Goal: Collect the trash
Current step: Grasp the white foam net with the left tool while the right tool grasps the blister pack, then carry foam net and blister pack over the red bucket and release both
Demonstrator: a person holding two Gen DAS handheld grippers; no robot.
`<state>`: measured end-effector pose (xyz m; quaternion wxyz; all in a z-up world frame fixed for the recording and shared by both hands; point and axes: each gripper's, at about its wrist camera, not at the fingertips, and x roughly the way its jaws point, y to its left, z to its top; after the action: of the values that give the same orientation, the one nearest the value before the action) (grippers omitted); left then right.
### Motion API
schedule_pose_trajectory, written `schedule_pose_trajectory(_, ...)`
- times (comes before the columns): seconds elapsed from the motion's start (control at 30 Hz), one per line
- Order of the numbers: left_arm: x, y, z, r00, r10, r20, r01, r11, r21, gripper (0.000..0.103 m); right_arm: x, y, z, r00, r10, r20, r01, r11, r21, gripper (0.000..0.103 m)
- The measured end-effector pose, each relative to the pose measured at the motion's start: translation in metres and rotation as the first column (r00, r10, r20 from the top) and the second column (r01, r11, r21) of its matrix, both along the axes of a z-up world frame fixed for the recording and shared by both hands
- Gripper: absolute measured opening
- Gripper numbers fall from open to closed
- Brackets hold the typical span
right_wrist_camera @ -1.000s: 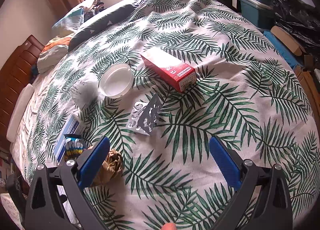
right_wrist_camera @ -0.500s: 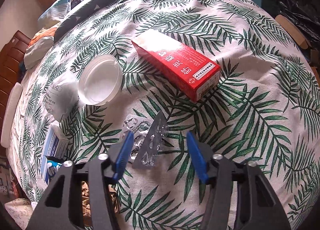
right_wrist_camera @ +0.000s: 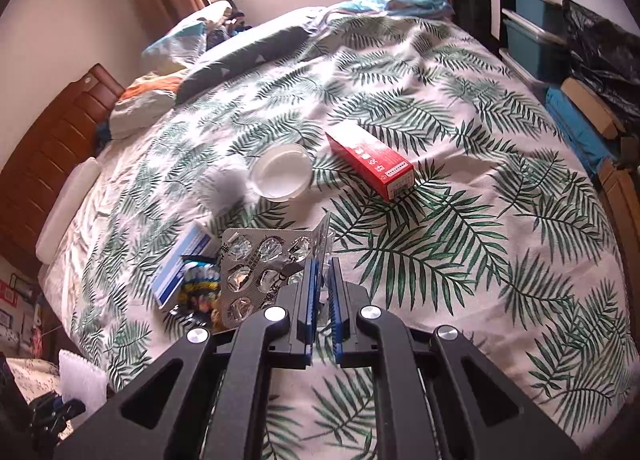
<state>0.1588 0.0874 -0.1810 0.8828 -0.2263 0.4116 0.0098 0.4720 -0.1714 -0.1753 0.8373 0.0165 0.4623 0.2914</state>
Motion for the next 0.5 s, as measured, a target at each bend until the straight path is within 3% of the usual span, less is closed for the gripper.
schedule_pose_trajectory(0.23, -0.047, -0.023, 0.031, 0.998, -0.053, 0.036, 0.053, 0.998, 0.016, 0.018, -0.115, -0.060, 0.065, 0.990, 0.068, 0.120, -0.084, 0.987, 0.134, 0.007)
schedule_pose_trajectory(0.5, -0.100, -0.047, 0.049, 0.993, -0.112, 0.044, 0.111, 0.993, 0.040, 0.018, -0.222, -0.086, 0.084, 0.968, 0.165, 0.191, -0.189, 0.975, 0.118, 0.007)
